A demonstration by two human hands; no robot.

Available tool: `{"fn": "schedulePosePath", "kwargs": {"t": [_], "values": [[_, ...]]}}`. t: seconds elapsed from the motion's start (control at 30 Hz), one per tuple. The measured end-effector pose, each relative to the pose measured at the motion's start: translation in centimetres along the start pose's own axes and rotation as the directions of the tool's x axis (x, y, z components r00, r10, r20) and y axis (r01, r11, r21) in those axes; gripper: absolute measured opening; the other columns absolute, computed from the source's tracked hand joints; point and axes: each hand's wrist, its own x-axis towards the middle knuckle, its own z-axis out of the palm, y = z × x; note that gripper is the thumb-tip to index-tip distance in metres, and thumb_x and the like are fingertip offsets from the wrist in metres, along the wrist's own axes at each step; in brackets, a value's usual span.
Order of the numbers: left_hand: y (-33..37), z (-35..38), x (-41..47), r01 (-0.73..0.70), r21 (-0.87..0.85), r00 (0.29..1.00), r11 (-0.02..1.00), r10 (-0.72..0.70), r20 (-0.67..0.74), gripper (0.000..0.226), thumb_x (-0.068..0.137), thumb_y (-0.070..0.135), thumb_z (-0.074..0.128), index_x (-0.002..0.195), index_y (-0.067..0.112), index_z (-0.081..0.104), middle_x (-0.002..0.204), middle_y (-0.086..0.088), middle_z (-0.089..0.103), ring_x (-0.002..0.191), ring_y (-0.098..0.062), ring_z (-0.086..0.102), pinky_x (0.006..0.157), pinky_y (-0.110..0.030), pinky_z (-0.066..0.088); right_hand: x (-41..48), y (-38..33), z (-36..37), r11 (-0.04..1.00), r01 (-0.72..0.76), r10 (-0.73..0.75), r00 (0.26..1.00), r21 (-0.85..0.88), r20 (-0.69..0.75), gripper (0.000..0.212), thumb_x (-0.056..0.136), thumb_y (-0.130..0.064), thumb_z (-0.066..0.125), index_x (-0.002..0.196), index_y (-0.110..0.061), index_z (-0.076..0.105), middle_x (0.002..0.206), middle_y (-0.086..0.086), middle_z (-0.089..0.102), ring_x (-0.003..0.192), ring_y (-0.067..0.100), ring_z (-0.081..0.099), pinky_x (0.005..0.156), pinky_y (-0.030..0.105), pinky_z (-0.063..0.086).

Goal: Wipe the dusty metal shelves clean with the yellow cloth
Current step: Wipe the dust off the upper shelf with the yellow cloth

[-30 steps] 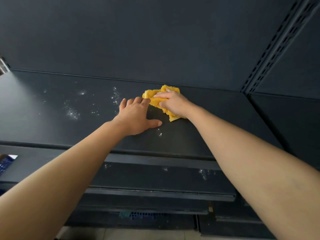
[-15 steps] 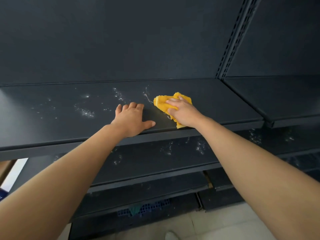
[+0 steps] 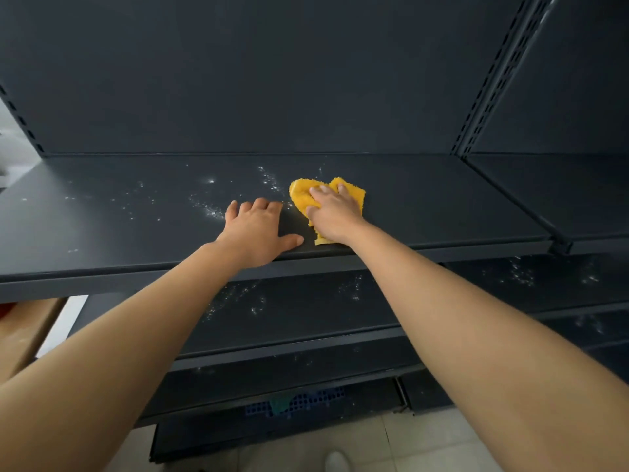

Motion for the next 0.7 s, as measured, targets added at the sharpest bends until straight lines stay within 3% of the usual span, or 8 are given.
{"fn": "schedulePosePath", "kwargs": {"t": [0.33, 0.57, 0.7], "values": [[1.5, 0.0, 4.2, -0.037, -0.049, 0.999, 0.998, 0.039, 0.030, 0.079, 0.085, 0.061, 0.047, 0.145, 0.015, 0.026, 0.148, -0.009, 0.032, 0.138, -0.030, 0.025, 0.117, -0.045, 0.004, 4.5, 7.0, -1.8, 0.973, -0.232, 0.233, 0.967, 0.021, -0.105, 0.054, 0.100, -0.030, 0.025, 0.152, -0.019, 0.013, 0.161, 0.002, 0.004, 0.147, 0.029, -0.003, 0.119, 0.042, 0.007], [1.2, -0.3, 7.0, -0.035, -0.123, 0.995, 0.992, 0.046, 0.089, 0.087, 0.080, 0.065, 0.052, 0.147, 0.020, 0.021, 0.149, -0.005, 0.029, 0.141, -0.027, 0.020, 0.118, -0.044, 0.002, 9.4, 7.0, -2.5, 0.976, -0.219, 0.219, 0.972, 0.008, -0.089, 0.054, 0.099, -0.029, 0.026, 0.151, -0.020, 0.016, 0.160, 0.000, 0.011, 0.147, 0.029, 0.000, 0.118, 0.042, 0.008], [0.6, -0.7, 7.6, -0.001, -0.150, 0.996, 0.989, 0.014, 0.086, 0.085, 0.081, 0.063, 0.051, 0.148, 0.021, 0.020, 0.151, -0.003, 0.027, 0.141, -0.026, 0.019, 0.119, -0.043, 0.001, 12.3, 5.4, -2.3, 0.991, -0.130, 0.130, 0.990, 0.006, -0.056, 0.053, 0.095, -0.024, 0.030, 0.148, -0.025, 0.025, 0.158, -0.001, 0.020, 0.146, 0.029, 0.007, 0.119, 0.042, 0.010]]}}
